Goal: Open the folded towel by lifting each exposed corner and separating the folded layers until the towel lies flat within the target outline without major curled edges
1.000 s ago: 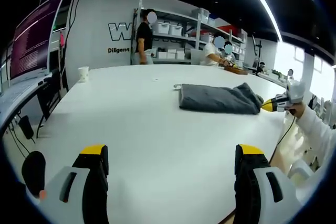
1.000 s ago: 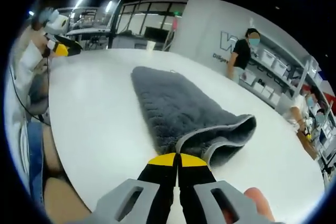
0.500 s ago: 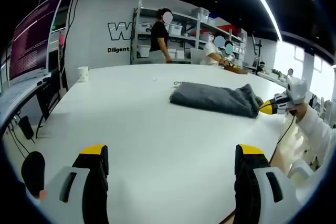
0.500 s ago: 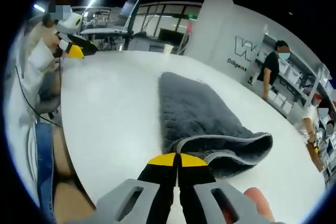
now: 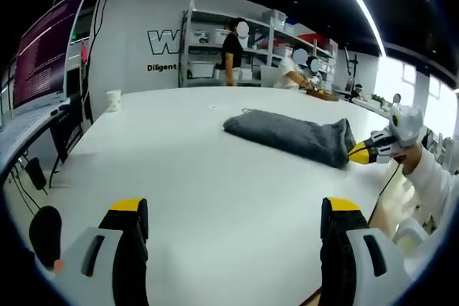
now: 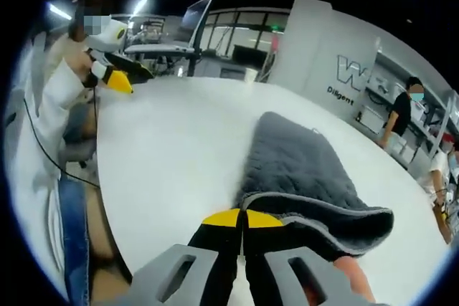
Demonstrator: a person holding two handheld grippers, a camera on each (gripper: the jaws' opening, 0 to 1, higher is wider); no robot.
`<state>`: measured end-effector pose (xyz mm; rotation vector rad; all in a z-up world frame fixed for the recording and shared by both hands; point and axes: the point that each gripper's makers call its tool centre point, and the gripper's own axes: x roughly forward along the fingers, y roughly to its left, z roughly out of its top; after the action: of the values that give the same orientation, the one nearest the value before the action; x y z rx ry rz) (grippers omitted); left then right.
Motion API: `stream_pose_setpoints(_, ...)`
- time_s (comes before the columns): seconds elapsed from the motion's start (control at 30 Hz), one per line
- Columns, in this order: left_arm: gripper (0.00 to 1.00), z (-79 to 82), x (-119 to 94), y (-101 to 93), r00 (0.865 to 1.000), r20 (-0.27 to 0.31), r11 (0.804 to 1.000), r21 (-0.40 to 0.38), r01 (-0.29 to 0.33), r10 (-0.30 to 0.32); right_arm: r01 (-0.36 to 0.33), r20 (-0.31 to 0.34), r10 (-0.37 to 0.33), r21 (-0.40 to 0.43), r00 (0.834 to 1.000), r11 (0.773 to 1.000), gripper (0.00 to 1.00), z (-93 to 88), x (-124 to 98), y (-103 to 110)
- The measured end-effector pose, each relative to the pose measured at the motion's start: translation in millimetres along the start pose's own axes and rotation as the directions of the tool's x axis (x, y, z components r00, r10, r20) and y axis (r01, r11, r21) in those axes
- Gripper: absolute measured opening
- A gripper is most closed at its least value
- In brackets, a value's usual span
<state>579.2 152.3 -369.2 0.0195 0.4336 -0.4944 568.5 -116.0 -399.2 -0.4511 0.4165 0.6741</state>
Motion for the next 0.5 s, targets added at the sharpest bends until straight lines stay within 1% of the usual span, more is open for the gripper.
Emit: stream_pose_setpoints(0.5,0.99,-1.2,-1,0.8,1.0,0.006,1.0,-0.007,0.001,-0.001,-0.062,0.046,0.06,0.032,0.997,0.998,0.0,27.4,20,30)
